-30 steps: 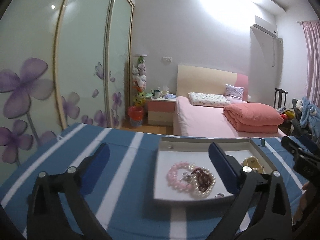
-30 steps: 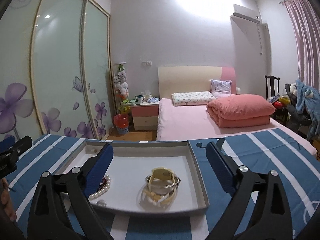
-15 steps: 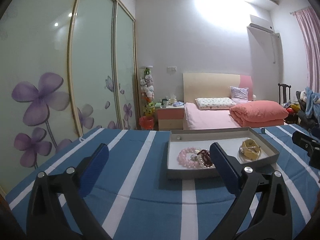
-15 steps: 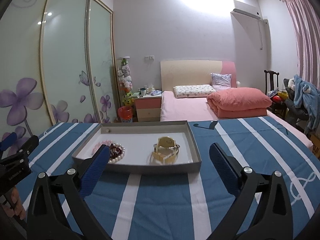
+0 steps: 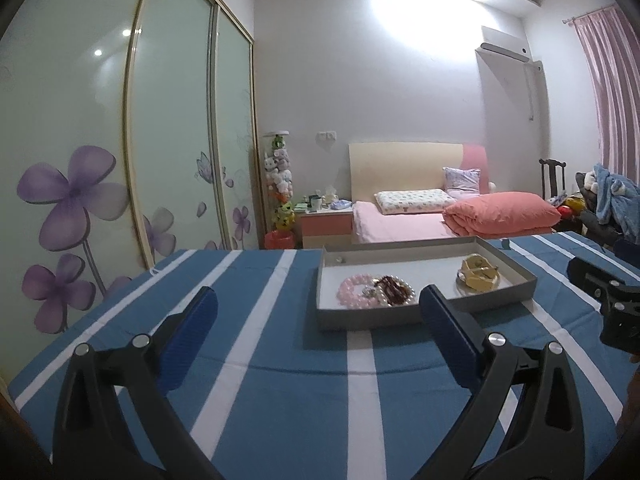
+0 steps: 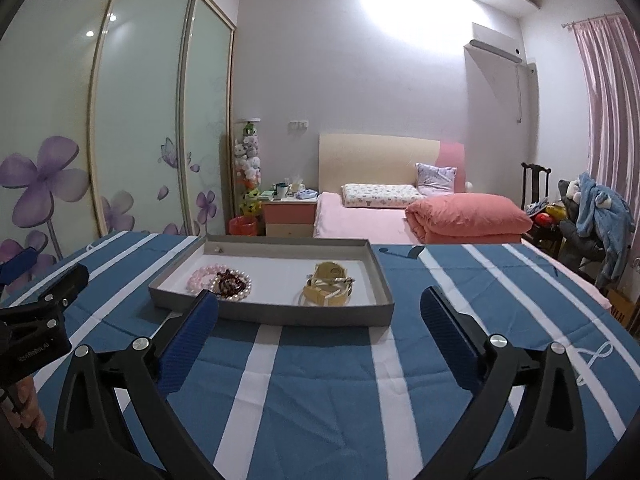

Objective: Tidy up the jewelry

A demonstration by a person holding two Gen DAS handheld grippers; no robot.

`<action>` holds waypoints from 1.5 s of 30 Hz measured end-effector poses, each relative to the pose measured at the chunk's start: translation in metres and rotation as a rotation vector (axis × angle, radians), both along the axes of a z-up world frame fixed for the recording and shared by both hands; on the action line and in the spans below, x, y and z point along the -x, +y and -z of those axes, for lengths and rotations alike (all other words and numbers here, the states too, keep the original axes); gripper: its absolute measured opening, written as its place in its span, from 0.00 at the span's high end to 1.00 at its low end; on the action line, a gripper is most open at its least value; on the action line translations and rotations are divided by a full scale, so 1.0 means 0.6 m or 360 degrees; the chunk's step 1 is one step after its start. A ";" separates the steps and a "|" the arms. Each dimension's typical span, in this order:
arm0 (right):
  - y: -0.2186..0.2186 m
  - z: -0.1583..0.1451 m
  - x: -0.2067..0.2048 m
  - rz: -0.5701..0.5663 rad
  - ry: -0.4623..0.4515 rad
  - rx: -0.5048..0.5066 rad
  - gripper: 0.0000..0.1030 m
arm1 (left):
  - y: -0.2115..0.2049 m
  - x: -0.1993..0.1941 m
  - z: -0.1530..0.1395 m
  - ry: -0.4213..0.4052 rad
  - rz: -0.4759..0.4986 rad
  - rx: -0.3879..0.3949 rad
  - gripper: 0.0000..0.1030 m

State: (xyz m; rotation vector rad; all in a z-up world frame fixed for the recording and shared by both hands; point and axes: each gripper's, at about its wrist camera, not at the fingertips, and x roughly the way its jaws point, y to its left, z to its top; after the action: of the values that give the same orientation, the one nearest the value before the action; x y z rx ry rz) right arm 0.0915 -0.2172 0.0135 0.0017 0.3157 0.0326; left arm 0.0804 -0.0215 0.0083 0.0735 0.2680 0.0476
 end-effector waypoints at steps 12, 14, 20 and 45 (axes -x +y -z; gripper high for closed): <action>0.013 0.010 0.016 -0.0034 -0.0012 0.0005 0.02 | -0.006 0.004 0.013 0.0018 0.0041 -0.0002 0.04; 0.012 0.009 0.017 -0.0036 -0.0017 0.0002 0.02 | -0.006 0.004 0.013 0.0020 0.0041 0.0001 0.04; 0.009 0.005 0.017 -0.0030 -0.0019 -0.0013 0.02 | -0.006 0.007 0.013 0.0020 0.0042 0.0004 0.04; 0.008 0.003 0.015 -0.0032 -0.0014 -0.0023 0.02 | -0.012 0.008 0.015 0.0035 0.0056 0.0014 0.04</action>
State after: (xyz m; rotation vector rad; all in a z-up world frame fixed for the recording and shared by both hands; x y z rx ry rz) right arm 0.0825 -0.2123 0.0116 0.0125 0.3065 0.0546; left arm 0.0758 -0.0290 -0.0006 0.0703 0.2888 0.0108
